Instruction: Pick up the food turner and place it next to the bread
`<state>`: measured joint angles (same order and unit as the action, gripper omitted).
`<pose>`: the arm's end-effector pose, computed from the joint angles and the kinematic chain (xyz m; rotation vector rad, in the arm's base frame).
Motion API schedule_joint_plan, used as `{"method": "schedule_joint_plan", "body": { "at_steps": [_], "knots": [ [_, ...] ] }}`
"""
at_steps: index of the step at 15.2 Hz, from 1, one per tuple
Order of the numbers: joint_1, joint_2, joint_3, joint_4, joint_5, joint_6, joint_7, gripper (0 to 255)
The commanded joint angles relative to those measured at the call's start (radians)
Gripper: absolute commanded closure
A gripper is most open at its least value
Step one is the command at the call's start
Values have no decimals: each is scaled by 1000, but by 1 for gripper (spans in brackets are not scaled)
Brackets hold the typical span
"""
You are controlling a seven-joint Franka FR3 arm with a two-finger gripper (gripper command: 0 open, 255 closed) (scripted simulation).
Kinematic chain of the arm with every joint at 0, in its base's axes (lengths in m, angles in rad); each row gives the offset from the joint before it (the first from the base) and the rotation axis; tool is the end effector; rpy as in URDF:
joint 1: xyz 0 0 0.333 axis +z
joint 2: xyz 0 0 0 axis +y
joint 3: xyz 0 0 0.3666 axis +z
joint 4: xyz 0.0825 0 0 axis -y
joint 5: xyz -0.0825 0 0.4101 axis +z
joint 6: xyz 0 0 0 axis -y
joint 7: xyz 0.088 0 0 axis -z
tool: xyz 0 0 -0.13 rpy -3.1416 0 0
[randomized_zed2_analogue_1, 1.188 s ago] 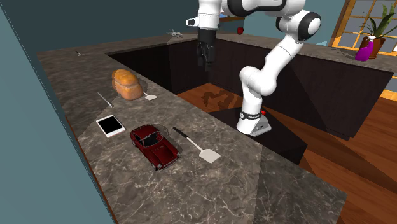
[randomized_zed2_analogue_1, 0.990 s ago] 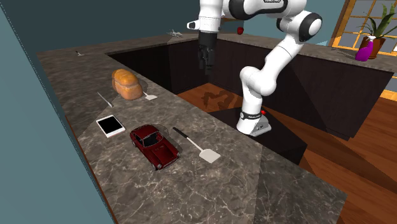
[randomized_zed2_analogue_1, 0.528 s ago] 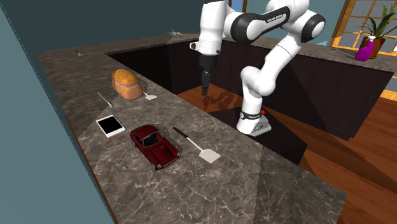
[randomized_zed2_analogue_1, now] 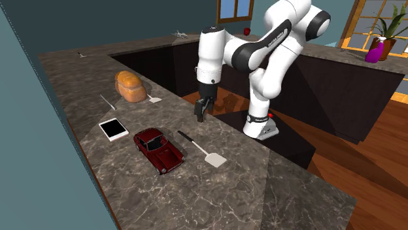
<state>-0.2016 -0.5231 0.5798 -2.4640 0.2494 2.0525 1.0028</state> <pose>0.3770 0.1815 0.4626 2.8863 -1.2088 0.1167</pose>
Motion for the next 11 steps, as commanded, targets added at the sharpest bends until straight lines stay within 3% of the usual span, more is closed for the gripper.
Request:
{"method": "schedule_joint_plan", "body": {
  "at_steps": [1, 6, 11],
  "knots": [
    [-43, 79, 80, 13, -9, 62, 150, 0],
    [-185, 311, 256, 88, -135, 176, 519, 0],
    [-200, 368, 276, 57, -182, 250, 555, 0]
  ]
}}
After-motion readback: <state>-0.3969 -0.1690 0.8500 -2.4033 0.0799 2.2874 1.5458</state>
